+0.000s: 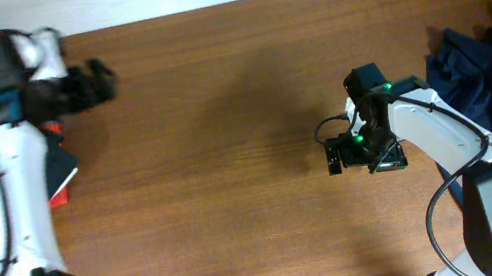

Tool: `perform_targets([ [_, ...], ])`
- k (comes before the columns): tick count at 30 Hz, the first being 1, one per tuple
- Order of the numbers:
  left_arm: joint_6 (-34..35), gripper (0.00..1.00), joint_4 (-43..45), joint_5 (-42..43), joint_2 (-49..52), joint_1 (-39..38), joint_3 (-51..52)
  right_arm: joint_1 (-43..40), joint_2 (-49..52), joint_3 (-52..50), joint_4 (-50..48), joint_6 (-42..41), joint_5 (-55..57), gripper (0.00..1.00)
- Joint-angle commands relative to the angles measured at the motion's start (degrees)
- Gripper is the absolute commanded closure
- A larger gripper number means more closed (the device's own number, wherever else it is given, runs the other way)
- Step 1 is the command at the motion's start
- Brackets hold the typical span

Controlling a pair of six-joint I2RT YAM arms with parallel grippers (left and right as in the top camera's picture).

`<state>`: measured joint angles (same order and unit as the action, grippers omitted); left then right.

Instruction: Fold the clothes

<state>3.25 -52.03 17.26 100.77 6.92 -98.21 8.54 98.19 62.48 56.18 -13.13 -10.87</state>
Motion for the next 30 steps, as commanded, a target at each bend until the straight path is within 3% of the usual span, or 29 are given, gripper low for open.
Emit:
perform_targets([
  [1,-3.28,0.01,-9.6,-5.07,3.89,-9.46,-0.07,-0.37,-0.35,5.68,3.72,3.96,-1.51,0.01],
  [3,0.26,0.01,-26.4,-9.57,4.33,-12.02,-0.09,-0.37,-0.61,16.98,17.33,3.91,0.17,0.01],
  [7,0.42,0.01,-37.99,-9.62,1.75,-11.91,0.28,-0.35,-8.41,18.29,22.01,2.89,1.14,0.01],
  [11,1.07,0.01,-22.45,-9.66,-19.89,-11.91,15.32,-0.35,-27.71,13.92,17.31,0.2,8.61,0.01],
  [15,1.07,0.01,-2.23,-12.63,-55.89,-11.91,38.86,-0.35,-54.25,-3.98,5.73,0.22,11.82,0.01],
  [17,1.07,0.01,1.92,-12.59,-68.7,-11.91,45.29,-0.35,-65.31,-8.35,5.51,0.24,14.58,0.01],
  [21,1.07,0.01,-0.81,-12.59,-77.48,-11.91,45.75,-0.35,-71.71,-8.52,5.99,0.24,14.56,0.02],
  [30,1.05,0.01,-10.01,-12.59,-77.61,-11.91,45.75,-0.39,-73.7,-8.76,8.0,1.2,15.15,0.01],
])
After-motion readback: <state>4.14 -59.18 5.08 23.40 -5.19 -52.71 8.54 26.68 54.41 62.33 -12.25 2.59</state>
